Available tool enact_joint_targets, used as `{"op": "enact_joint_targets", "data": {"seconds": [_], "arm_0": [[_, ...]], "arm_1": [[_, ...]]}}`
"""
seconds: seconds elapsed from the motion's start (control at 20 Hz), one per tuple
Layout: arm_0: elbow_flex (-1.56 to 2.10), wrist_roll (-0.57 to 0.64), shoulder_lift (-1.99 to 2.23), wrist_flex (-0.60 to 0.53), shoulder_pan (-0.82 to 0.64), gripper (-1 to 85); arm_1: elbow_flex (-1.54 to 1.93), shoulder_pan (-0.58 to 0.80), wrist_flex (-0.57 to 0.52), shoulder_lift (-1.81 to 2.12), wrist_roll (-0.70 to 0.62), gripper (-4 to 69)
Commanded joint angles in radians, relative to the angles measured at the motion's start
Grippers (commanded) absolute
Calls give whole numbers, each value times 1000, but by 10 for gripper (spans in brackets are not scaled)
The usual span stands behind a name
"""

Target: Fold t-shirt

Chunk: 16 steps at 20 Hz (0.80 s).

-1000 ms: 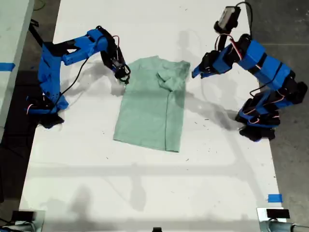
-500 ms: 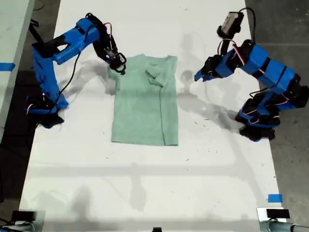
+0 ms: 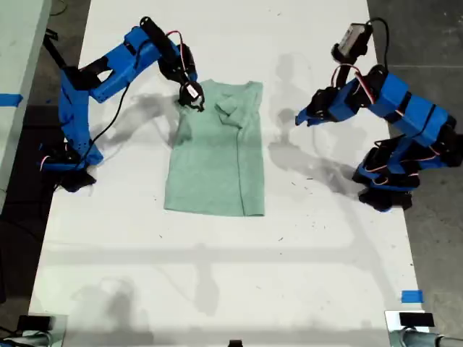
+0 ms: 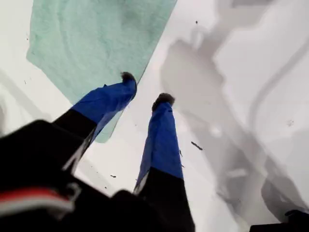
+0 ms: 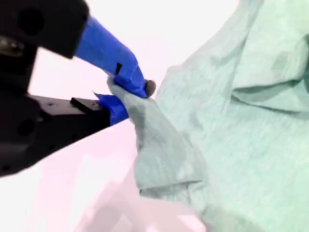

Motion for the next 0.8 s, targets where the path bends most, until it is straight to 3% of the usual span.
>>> {"op": "enact_joint_targets", "data": {"seconds": [0.0,0.25,0.35,0.4,0.6,0.75], "arm_0": [[-67,-18,-29,-121,12,0],[-69,-15,-138,-330,40,9],[-71,84,-170,-431,64,222],[-71,117,-172,-451,83,243],[-71,199,-104,-431,133,325],[-67,227,49,-344,158,317]], "arm_1": [[26,-18,-23,80,26,121],[161,-57,-49,210,89,121],[213,-71,-54,276,112,120],[238,-74,-54,314,121,120],[313,-75,-54,426,137,120],[327,-78,-61,430,137,119]]}}
